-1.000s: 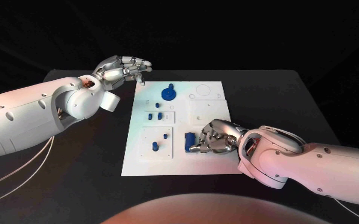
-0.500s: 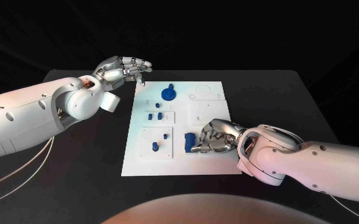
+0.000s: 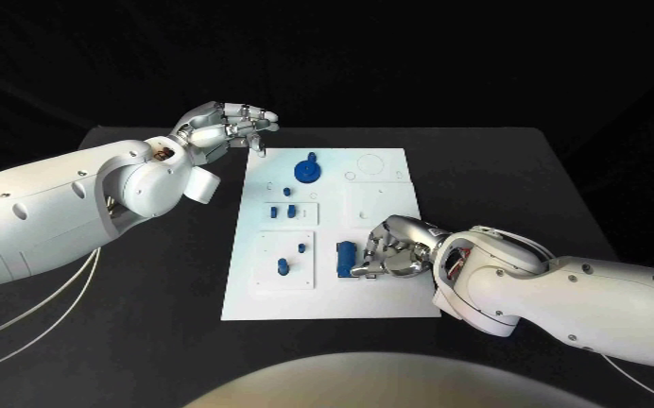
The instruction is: Assemble the parts on the task board
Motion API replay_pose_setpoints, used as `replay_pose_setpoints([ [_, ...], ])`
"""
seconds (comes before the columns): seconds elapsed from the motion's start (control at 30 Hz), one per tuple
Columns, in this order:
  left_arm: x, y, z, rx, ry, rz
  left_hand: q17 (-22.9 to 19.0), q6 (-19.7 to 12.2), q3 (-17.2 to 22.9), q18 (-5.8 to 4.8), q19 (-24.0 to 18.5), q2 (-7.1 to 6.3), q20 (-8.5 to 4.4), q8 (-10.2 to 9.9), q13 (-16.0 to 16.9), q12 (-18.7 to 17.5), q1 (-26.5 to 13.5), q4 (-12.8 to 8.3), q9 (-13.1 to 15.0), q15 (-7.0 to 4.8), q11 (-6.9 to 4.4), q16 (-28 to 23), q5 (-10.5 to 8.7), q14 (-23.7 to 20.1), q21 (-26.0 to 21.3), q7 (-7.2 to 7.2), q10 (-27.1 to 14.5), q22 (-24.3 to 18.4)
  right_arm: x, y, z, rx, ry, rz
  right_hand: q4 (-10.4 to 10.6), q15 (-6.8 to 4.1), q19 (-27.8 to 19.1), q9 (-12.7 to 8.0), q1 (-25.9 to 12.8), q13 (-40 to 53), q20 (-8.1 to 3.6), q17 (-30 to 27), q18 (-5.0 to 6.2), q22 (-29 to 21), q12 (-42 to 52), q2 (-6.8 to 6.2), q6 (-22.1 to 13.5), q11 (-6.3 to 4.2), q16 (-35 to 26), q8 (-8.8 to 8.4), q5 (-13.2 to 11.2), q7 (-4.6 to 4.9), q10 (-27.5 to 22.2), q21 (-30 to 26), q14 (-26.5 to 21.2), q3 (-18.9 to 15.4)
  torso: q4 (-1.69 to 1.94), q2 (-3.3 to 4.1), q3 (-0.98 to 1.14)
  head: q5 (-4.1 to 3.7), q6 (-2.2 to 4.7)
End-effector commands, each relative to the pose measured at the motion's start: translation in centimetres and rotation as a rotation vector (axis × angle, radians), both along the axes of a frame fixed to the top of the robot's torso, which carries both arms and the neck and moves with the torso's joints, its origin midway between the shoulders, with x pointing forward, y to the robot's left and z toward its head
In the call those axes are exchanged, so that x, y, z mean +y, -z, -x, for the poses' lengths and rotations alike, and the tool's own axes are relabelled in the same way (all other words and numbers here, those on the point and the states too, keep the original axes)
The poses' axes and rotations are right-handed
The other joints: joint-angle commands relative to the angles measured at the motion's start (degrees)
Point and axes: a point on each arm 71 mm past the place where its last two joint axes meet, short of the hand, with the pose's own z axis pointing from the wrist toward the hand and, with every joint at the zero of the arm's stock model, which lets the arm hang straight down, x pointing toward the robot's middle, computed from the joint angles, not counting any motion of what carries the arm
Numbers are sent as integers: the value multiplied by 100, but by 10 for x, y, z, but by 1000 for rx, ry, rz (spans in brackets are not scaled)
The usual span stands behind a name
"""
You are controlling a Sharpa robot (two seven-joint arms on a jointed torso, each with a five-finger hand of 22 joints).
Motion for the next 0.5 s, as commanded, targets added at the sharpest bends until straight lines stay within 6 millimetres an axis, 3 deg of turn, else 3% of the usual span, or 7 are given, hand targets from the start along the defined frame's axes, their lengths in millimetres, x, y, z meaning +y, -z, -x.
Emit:
replay_pose_setpoints([
  [0.03,-2,-1,1,-4,21,7,-3,-37,24,42,17,13,40,11,-6,31,-20,24,-6,-3,-2,-20,32,-44,-38,60,-48,-8,0,0,0,-11,-11,16,-14,-30,119,16,107,738,-35,1147,-49,1102,-9,12,-36,-28,21,21,-19,-4,126,-3,520,53,1,3,4,-9,-1],
  [0.5,-1,-1,1,-3,19,6,-3,-37,24,42,17,13,40,11,-6,31,-20,24,-6,-3,-2,-20,32,-44,-38,60,-48,-8,-1,0,0,-21,-7,19,-62,-46,121,70,307,751,-49,1149,-50,1105,-3,50,-61,-47,21,13,-18,-25,131,-1,521,149,4,1,-3,-14,-19],
])
